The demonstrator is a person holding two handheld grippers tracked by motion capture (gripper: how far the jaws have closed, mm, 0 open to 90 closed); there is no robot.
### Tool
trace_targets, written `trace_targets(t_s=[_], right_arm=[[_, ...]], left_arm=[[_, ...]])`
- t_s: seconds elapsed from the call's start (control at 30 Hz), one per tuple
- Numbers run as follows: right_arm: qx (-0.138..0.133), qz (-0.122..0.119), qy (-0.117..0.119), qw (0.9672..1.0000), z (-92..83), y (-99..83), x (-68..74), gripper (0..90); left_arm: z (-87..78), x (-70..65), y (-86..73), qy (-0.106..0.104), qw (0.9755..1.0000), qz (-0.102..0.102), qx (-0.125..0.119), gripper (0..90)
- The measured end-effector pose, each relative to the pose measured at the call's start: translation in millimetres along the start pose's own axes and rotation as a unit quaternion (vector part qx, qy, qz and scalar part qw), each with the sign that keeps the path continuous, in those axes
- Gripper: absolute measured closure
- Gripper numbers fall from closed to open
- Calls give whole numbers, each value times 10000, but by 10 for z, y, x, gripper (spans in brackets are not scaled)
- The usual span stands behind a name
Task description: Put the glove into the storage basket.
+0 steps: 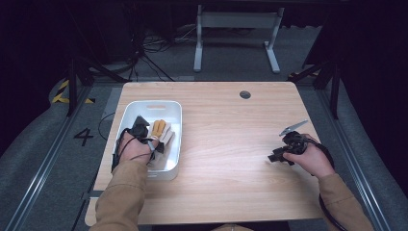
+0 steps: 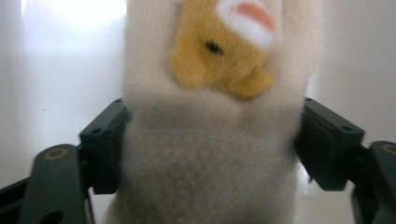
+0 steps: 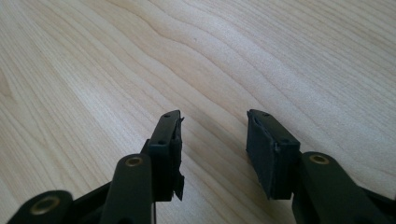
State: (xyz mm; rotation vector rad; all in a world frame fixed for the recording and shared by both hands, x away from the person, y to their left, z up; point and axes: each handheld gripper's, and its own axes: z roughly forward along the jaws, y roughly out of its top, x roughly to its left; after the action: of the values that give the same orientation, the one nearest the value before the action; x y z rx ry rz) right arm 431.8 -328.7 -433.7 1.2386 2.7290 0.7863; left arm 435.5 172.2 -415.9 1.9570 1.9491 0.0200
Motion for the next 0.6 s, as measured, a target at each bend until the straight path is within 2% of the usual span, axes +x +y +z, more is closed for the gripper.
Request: trace_targets(t_s=[0.2,0.3,0.37,0.53,0.6], right_arm=[[-39,15,13,10000,-11,-2,-6,556],[-40,12,8,10000,-6,-3,-4,556],[-34,-3,16,10000,-9,0,0,556],[-59,3,11,10000,-26,-5,-9,556],[-76,10,7,10000,-28,-5,-15,553]], left_arm=[[13,-82,1,-48,9997,188,152,196],[46,-83,1,58,9993,267,250,201],[75,-90,-4,110,9980,394,492,202],[-37,-90,-15,49,9989,454,138,201],[-94,-85,-24,89,9988,484,-12,201]])
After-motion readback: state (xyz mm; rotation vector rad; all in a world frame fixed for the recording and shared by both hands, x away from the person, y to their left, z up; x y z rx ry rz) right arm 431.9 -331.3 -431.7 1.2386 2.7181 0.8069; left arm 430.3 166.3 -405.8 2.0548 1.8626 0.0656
